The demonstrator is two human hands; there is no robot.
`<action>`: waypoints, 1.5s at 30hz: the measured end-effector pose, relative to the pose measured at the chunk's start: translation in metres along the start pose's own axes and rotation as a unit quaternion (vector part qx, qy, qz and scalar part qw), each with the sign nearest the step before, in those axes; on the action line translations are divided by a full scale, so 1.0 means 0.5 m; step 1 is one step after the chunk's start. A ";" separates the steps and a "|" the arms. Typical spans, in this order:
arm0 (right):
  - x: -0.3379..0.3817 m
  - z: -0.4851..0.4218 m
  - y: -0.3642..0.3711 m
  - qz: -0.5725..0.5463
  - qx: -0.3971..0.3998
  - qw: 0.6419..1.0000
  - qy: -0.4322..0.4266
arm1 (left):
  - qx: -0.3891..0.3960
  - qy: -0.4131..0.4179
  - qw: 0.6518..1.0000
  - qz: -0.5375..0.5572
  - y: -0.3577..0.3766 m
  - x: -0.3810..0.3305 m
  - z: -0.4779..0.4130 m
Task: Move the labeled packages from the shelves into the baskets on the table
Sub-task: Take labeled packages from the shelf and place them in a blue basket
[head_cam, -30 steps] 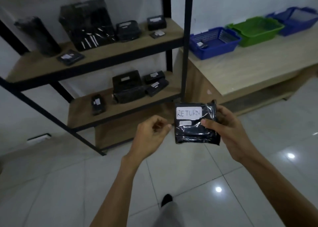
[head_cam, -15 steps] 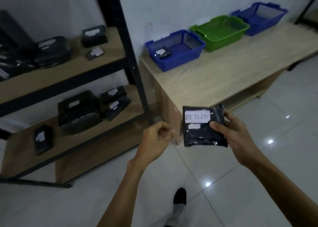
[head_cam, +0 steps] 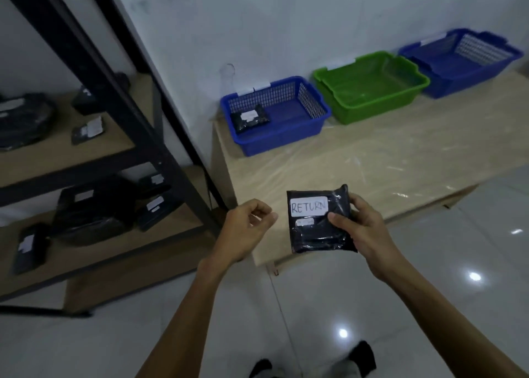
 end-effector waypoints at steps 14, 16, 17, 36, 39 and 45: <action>0.126 -0.404 0.021 0.040 0.090 0.994 0.041 | -0.115 -0.070 0.991 0.002 0.015 -0.049 -0.303; 0.118 -0.471 0.040 0.048 0.087 0.994 0.049 | -0.114 -0.079 0.990 0.000 0.004 -0.020 -0.369; 0.113 -0.503 0.049 0.055 0.082 0.994 0.054 | -0.114 -0.083 0.990 -0.002 -0.002 -0.004 -0.402; -0.001 -0.908 0.195 0.152 0.018 0.971 0.182 | -0.027 -0.100 0.980 -0.168 0.020 0.194 -0.655; -0.033 -0.928 0.210 0.178 0.021 0.963 0.202 | -0.071 -0.088 0.982 -0.150 0.034 0.191 -0.657; -0.085 -0.956 0.245 0.240 0.053 0.944 0.219 | -0.120 -0.097 0.980 -0.124 0.043 0.197 -0.663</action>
Point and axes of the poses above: each hand's wrist, its own z-axis away from the middle knuckle, its own y-axis out of the palm, x = y × z, the point moved 3 cm from there along -z, towards the middle knuckle, and after that the axes turned 11 degrees about -z, right-handed, at the moved point
